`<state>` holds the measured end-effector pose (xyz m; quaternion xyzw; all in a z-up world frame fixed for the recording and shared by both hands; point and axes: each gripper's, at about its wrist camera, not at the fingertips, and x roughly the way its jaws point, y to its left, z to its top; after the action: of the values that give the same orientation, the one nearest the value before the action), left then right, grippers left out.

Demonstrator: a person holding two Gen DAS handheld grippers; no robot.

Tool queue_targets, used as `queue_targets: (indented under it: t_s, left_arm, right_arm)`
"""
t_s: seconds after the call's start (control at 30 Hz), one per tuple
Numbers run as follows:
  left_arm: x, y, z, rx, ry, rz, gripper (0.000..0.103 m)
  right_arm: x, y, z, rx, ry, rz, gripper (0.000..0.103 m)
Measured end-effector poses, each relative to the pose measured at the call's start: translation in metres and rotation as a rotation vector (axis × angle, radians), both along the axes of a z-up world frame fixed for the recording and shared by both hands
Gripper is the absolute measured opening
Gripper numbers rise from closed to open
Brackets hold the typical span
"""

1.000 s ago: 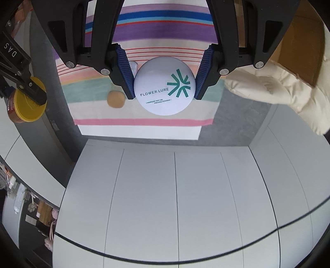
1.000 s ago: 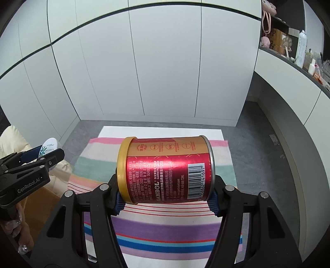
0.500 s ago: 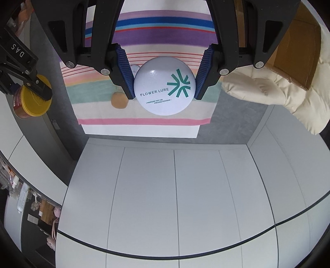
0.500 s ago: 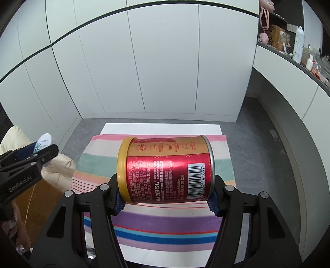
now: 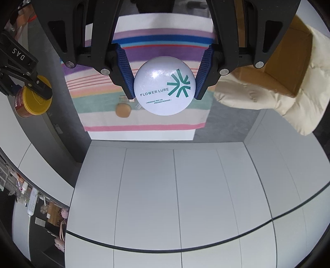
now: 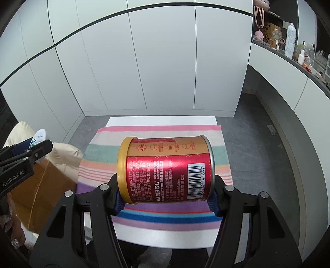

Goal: Organize objects
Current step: 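Carry the white compact with left tool while right tool carries red can over box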

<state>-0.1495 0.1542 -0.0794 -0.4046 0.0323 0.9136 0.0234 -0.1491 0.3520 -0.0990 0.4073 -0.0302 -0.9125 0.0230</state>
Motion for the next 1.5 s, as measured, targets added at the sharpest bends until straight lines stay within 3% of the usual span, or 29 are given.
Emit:
queue_targets:
  t_s: [0.4, 0.8, 1.07, 1.5]
  left_arm:
    - [0.084, -0.020, 0.010, -0.015, 0.027, 0.022, 0.058]
    - [0.141, -0.032, -0.023, -0.002, -0.077, -0.012, 0.058]
    - [0.151, -0.031, -0.016, 0.006, -0.067, -0.034, 0.058]
    - [0.151, -0.045, -0.022, 0.027, -0.075, -0.019, 0.058]
  right_arm:
    - [0.078, -0.006, 0.001, -0.014, -0.007, 0.021, 0.064]
    - [0.150, -0.007, -0.009, -0.022, -0.063, 0.044, 0.064]
    - [0.176, -0.013, -0.009, -0.010, -0.103, 0.059, 0.064]
    - [0.174, -0.013, -0.010, 0.020, -0.115, 0.060, 0.064]
